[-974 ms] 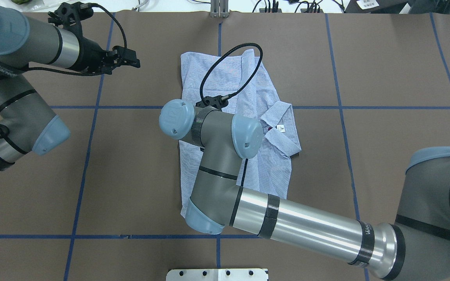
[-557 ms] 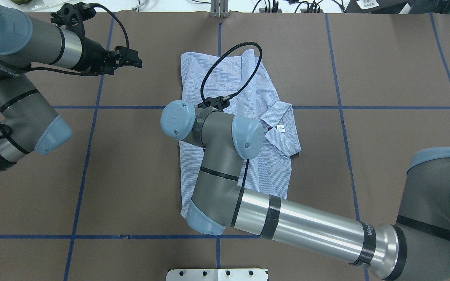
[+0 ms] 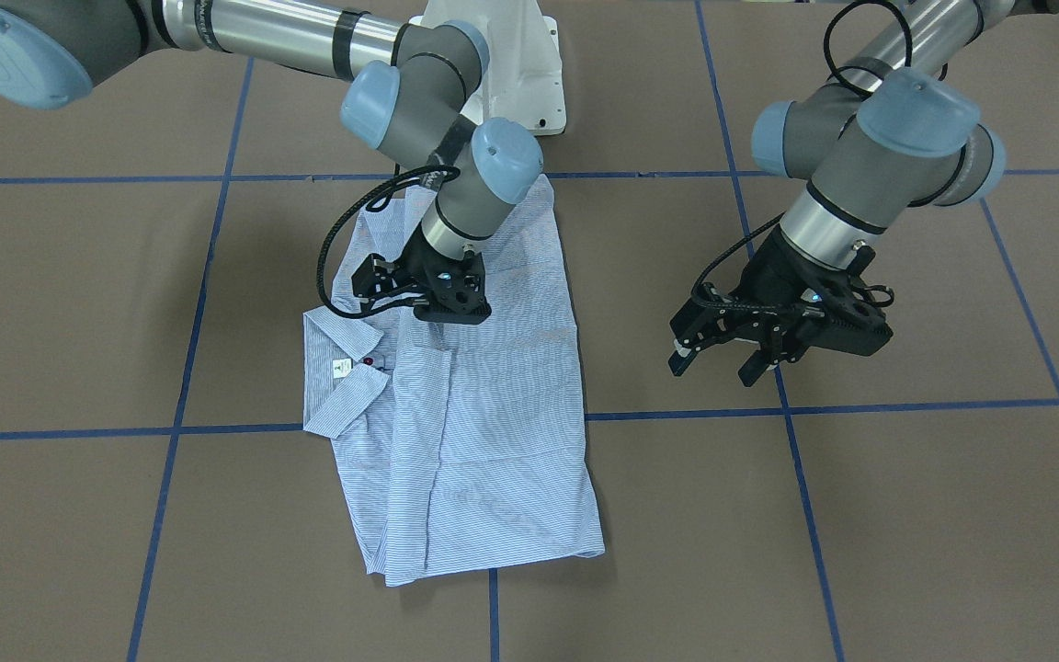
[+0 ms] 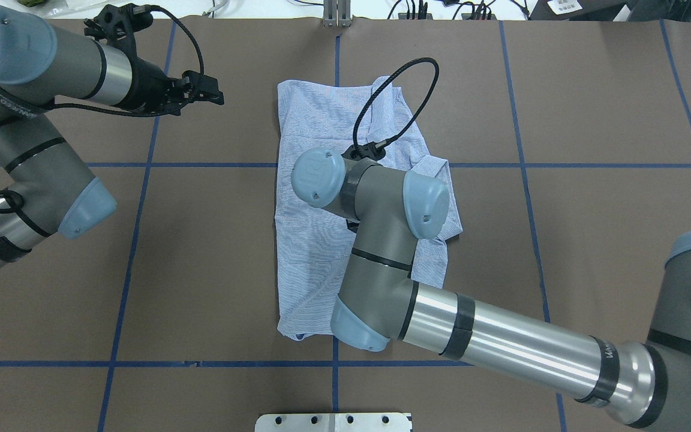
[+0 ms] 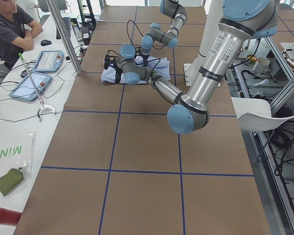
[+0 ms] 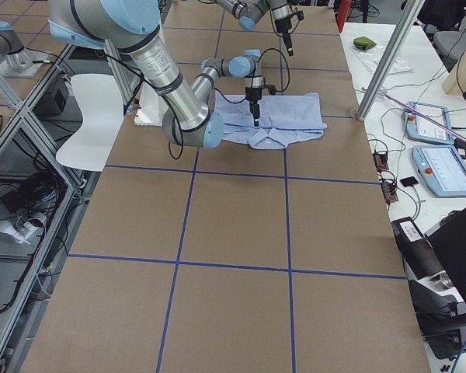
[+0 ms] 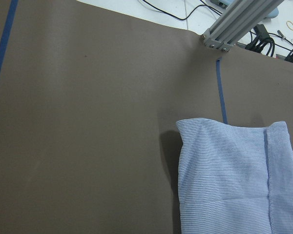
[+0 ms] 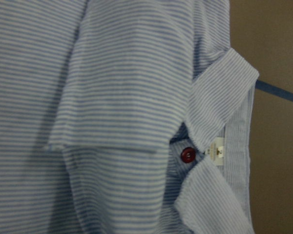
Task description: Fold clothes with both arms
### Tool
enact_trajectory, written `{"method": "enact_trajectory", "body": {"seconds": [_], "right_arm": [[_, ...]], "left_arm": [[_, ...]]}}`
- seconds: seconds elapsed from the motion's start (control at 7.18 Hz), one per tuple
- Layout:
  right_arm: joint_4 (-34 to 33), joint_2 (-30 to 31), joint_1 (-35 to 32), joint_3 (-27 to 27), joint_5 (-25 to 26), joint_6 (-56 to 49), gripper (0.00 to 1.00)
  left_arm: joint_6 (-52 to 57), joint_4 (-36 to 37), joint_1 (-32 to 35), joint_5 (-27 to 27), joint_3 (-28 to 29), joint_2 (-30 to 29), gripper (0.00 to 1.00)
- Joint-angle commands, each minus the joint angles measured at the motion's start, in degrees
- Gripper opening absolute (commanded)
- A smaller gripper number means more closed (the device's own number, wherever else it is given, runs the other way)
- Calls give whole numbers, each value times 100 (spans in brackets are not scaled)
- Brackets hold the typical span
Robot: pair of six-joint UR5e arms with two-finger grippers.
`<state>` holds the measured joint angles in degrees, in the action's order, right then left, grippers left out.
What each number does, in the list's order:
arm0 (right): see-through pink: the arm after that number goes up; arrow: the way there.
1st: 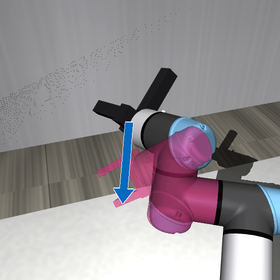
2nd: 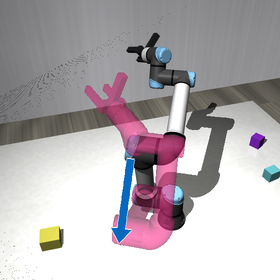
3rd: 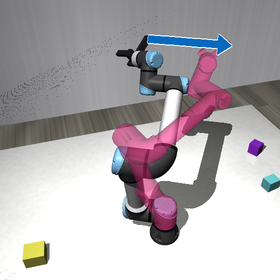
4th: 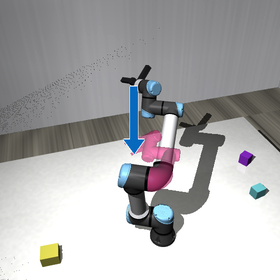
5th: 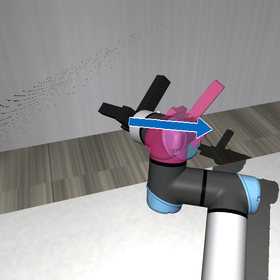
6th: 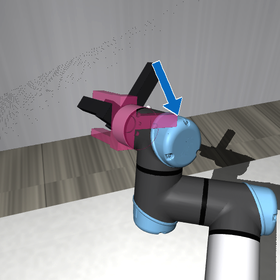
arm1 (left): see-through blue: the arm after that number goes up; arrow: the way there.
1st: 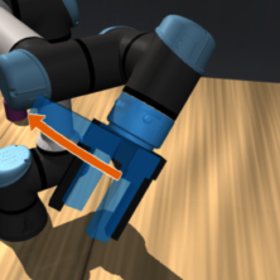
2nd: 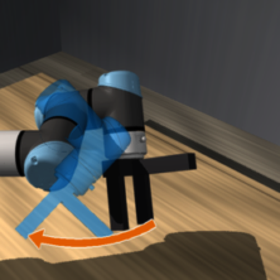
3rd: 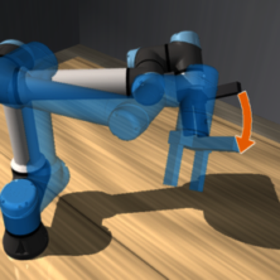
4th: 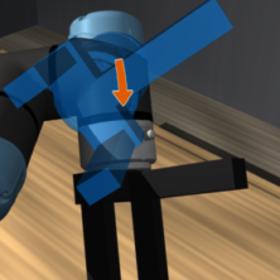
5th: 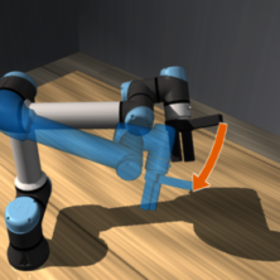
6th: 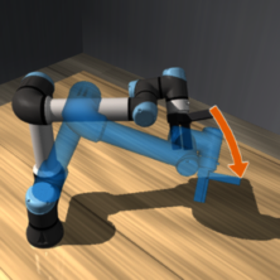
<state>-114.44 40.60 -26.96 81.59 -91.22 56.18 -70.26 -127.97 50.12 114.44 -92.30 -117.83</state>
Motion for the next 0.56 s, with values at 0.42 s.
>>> {"method": "enact_trajectory", "body": {"seconds": [0.42], "right_arm": [[35, 2039, -625, 1982, -44, -1144, 100]], "left_arm": [[-348, 35, -222, -18, -69, -214, 100]]}}
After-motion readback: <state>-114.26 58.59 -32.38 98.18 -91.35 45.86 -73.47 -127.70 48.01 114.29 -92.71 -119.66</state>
